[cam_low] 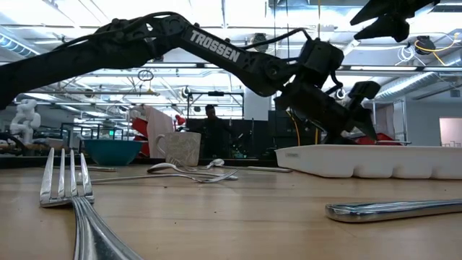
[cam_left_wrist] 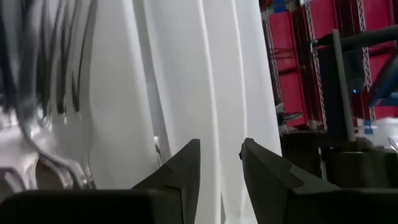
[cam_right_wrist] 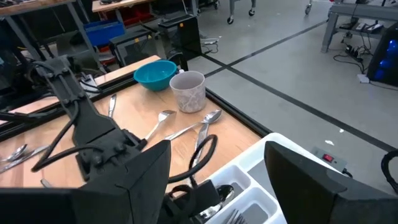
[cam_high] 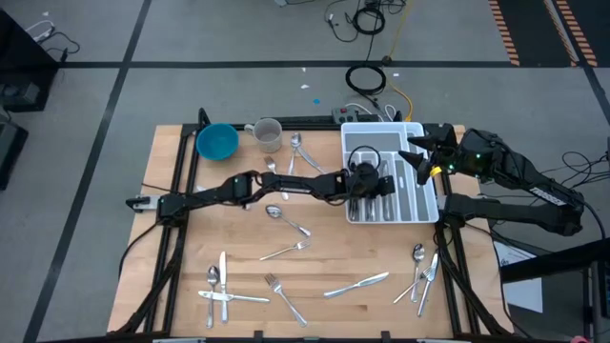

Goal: Sort silverware
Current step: Put the spoon in the silverware tray

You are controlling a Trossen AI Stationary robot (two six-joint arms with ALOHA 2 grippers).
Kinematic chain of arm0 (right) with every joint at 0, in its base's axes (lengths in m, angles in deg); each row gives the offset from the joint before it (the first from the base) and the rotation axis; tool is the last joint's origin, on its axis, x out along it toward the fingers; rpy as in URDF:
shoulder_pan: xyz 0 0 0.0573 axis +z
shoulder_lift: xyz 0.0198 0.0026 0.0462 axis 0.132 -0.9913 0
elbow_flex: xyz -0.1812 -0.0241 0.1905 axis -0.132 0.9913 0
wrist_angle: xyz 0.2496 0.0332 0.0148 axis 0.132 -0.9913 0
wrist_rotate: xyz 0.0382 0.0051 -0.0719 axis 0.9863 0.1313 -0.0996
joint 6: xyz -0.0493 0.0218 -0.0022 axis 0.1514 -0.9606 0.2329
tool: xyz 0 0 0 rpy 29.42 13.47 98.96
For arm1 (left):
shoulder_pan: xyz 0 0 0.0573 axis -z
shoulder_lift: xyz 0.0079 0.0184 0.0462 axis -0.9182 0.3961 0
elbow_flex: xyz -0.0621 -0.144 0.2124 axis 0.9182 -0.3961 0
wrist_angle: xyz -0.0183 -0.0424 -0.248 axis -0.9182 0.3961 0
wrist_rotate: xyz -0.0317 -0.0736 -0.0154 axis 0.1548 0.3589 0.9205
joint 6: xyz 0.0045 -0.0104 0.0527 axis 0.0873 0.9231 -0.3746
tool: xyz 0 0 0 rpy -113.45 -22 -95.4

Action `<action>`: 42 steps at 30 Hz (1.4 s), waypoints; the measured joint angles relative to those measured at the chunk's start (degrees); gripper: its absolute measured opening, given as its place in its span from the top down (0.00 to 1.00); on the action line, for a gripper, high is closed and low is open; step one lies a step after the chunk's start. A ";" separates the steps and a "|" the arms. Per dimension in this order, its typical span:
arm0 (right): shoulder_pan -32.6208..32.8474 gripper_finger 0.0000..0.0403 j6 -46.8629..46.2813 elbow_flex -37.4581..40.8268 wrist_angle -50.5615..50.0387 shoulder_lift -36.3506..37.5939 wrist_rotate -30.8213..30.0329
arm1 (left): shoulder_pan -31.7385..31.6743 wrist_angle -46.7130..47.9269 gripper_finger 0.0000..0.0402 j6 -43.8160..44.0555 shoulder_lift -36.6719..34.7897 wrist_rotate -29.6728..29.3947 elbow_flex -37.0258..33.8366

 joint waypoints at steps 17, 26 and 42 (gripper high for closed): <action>-0.04 0.38 6.54 -11.73 -2.32 0.68 -6.05 | -4.44 -1.04 0.70 -14.17 -12.43 19.86 0.36; -0.16 0.38 6.17 -16.18 -15.81 -0.85 -19.96 | -7.54 37.85 0.71 -53.72 -30.87 18.19 0.34; -1.40 0.38 8.35 -18.02 1.48 -43.44 -8.99 | 1.33 65.28 0.71 -56.58 -69.24 -7.98 0.43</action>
